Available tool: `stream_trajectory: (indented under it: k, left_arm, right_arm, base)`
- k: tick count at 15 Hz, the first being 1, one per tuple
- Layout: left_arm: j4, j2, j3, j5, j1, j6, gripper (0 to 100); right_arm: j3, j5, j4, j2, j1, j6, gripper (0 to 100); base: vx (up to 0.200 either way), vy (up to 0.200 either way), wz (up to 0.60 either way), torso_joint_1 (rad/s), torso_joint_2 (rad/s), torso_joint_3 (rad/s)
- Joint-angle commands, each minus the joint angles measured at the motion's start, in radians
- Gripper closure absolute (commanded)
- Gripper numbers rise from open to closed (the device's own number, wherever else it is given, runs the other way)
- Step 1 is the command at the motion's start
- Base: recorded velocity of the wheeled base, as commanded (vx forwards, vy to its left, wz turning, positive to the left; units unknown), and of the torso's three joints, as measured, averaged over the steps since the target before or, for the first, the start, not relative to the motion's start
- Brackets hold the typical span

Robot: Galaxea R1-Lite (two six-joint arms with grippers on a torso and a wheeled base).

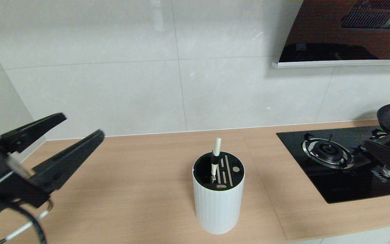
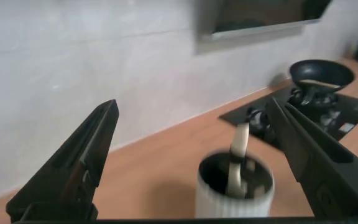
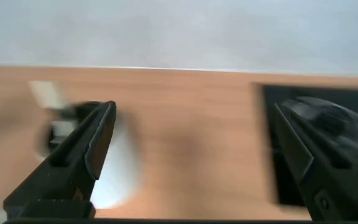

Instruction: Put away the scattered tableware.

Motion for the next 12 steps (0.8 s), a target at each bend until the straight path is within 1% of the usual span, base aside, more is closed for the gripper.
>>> stream_trajectory:
  k: [1, 2, 3, 5, 6, 7, 8, 9, 10, 11, 12]
  left_arm:
    - [0.471, -0.506, -0.012, -0.003, 0.059, -0.047, 0]
    - [0.611, -0.608, -0.027, -0.006, 0.114, -0.050, 0]
    - [0.675, -0.679, -0.024, -0.022, 0.157, -0.051, 0]
    - [0.744, -0.791, 0.006, -0.066, 0.235, -0.060, 0]
    - [0.764, -0.845, 0.038, -0.082, 0.263, -0.062, 0]
    - [0.784, -0.903, 0.086, -0.095, 0.285, -0.062, 0]
    - [0.774, -0.903, 0.132, -0.083, 0.286, -0.057, 0]
    - [0.760, -0.903, 0.143, -0.074, 0.286, -0.060, 0]
    - [0.674, -0.901, 0.189, -0.034, 0.289, -0.064, 0]
    - [0.635, -0.906, 0.223, -0.035, 0.329, -0.054, 0]
    - [0.635, -0.926, 0.233, -0.042, 0.361, -0.054, 0]
  right_arm:
    - [0.053, 0.041, 0.192, -0.363, -0.119, -0.008, 0]
    - [0.042, 0.041, 0.294, -0.480, -0.124, -0.046, 0]
    - [0.030, 0.038, 0.380, -0.575, -0.124, -0.083, 0]
    - [0.007, 0.030, 0.534, -0.739, -0.128, -0.094, 0]
    - [-0.009, 0.026, 0.595, -0.801, -0.143, -0.100, 0]
    - [-0.035, 0.015, 0.647, -0.836, -0.177, -0.116, 0]
    - [-0.047, -0.019, 0.652, -0.833, -0.182, -0.116, 0]
    - [-0.055, -0.033, 0.652, -0.831, -0.189, -0.116, 0]
    - [-0.059, -0.027, 0.653, -0.828, -0.265, -0.116, 0]
    - [-0.024, -0.019, 0.652, -0.828, -0.278, -0.114, 0]
    - [0.000, -0.019, 0.649, -0.828, -0.294, -0.116, 0]
  base:
    - [0.000, 0.000, 0.00, 0.000, 0.00, 0.000]
    - [0.000, 0.000, 0.00, 0.000, 0.00, 0.000]
    - [0.000, 0.000, 0.00, 0.000, 0.00, 0.000]
    - [0.000, 0.000, 0.00, 0.000, 0.00, 0.000]
    - [0.000, 0.000, 0.00, 0.000, 0.00, 0.000]
    - [0.000, 0.000, 0.00, 0.000, 0.00, 0.000]
    - [0.000, 0.000, 0.00, 0.000, 0.00, 0.000]
    - [0.000, 0.000, 0.00, 0.000, 0.00, 0.000]
    - [0.000, 0.000, 0.00, 0.000, 0.00, 0.000]
    - [0.000, 0.000, 0.00, 0.000, 0.00, 0.000]
    - [0.000, 0.000, 0.00, 0.000, 0.00, 0.000]
